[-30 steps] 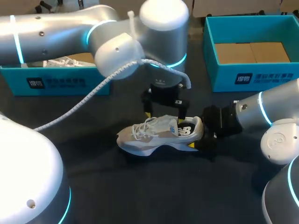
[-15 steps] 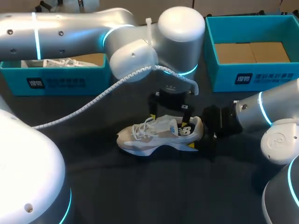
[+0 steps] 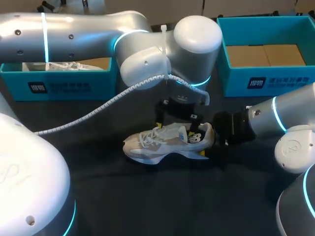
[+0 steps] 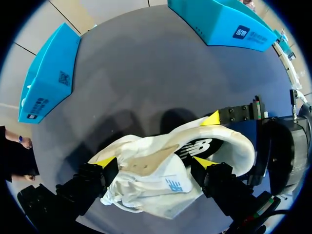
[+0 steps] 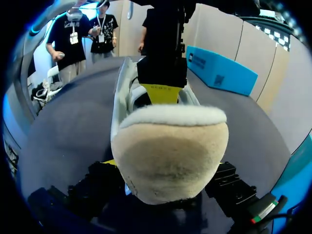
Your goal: Take the shoe out of the shoebox, open the shoe tongue, remove and reinsert the insole, then place the shoe into the shoebox
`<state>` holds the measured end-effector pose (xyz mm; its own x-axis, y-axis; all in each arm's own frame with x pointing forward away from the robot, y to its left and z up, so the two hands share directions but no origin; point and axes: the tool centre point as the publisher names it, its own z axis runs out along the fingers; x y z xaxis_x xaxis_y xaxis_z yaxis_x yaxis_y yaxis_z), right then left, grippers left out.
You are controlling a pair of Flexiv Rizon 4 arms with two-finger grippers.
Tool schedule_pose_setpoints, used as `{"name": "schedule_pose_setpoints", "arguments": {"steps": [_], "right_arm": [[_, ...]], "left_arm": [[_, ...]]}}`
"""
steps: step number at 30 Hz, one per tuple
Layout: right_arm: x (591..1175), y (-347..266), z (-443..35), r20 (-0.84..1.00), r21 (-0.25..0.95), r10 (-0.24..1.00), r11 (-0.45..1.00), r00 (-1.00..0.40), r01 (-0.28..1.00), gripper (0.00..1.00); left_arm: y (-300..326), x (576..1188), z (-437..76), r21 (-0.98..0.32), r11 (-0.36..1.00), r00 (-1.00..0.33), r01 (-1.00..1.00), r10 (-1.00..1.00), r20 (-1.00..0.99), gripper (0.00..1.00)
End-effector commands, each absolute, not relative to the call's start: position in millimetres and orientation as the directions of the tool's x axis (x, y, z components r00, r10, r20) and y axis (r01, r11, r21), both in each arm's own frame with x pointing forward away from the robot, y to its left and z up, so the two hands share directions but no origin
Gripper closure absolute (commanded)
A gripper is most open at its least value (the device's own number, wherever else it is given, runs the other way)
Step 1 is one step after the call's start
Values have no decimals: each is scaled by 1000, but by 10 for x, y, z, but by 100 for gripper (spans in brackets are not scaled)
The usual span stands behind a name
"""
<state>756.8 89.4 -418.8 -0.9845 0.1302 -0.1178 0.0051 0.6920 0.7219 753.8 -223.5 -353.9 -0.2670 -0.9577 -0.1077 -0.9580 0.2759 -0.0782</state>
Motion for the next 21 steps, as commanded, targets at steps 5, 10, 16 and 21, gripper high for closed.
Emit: {"name": "schedule_pose_setpoints", "arguments": {"steps": [5,10,16,21], "right_arm": [[7567,923,-4203,-119,717,133,697,-984,7,100],[7567,923,-4203,-119,717,133,697,-984,7,100],[7567,923,-4203,-119,717,133,697,-984,7,100],[7567,923,-4203,-119,717,133,697,-984,7,100]], "left_arm": [[-2132,7504,-3556,-98,277,-259,-956,-952,-160,0],[-2024,7515,-3532,-89,253,-235,-963,-956,-173,0],[-1878,7540,-3428,-69,217,-202,-974,-964,-175,0],[-1826,7555,-3379,-17,168,-162,-986,-972,-169,43]]}}
